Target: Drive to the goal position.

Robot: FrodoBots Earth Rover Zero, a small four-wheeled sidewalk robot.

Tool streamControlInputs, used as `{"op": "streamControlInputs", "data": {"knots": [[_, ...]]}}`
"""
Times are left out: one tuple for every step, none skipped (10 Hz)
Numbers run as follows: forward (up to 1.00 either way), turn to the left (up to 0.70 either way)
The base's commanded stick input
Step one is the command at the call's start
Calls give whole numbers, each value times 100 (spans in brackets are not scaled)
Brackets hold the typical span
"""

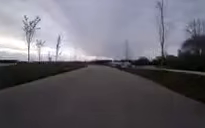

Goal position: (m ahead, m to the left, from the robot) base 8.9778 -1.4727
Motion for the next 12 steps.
{"op": "streamControlInputs", "data": {"knots": [[100, 0], [100, 0], [100, 0], [100, -18], [100, -40], [100, -38], [100, -27], [100, -9], [100, 0], [100, 0], [100, 0], [100, 0]]}}
